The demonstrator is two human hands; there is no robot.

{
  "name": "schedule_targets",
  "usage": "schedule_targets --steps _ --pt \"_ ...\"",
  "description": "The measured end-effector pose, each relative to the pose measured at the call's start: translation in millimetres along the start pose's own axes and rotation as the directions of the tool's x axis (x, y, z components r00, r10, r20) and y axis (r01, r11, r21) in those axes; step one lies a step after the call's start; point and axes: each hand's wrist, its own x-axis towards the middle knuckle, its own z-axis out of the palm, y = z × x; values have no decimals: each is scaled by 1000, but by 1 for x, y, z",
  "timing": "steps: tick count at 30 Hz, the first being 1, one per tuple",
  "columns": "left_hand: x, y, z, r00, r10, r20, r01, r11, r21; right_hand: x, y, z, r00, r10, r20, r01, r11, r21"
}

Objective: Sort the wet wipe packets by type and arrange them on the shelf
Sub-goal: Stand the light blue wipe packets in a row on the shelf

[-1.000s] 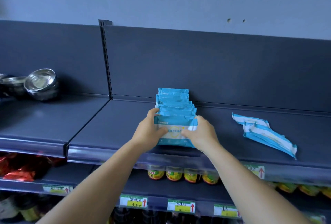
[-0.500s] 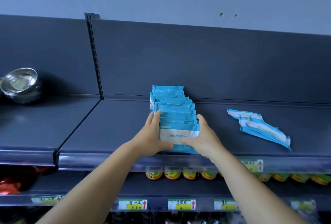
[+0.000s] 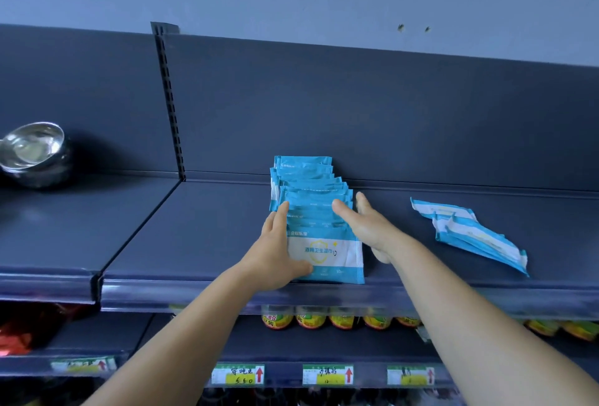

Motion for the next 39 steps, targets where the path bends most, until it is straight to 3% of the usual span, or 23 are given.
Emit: schedule_targets --steps 6,10,14,22,29,32,35,39 --pt "1 3 -3 998 -63 -9 63 993 103 13 -1 8 995 -40 90 43 999 -27" --pt "1 12 -3 996 -44 -73 66 937 342 7 1 -5 992 -98 82 107 988 -111" --pt "-2 32 3 995 -21 -93 69 836 544 -13 2 -28 974 -207 90 225 918 -327" --pt "17 104 57 975 219 -44 -177 879 443 -43 16 -86 946 -322 26 272 750 -602" --pt "52 158 122 969 205 140 -242 909 339 -52 52 -162 957 -256 -133 69 650 -757" --pt "68 176 143 976 128 174 -180 926 331 -46 72 -188 957 -173 -233 -86 597 -797" --pt "86 185 161 984 46 172 -104 932 347 -40 92 -210 953 3 -304 -245 603 -760" --pt "103 191 176 986 -64 153 17 956 291 -38 107 -226 967 60 -249 -230 630 -741"
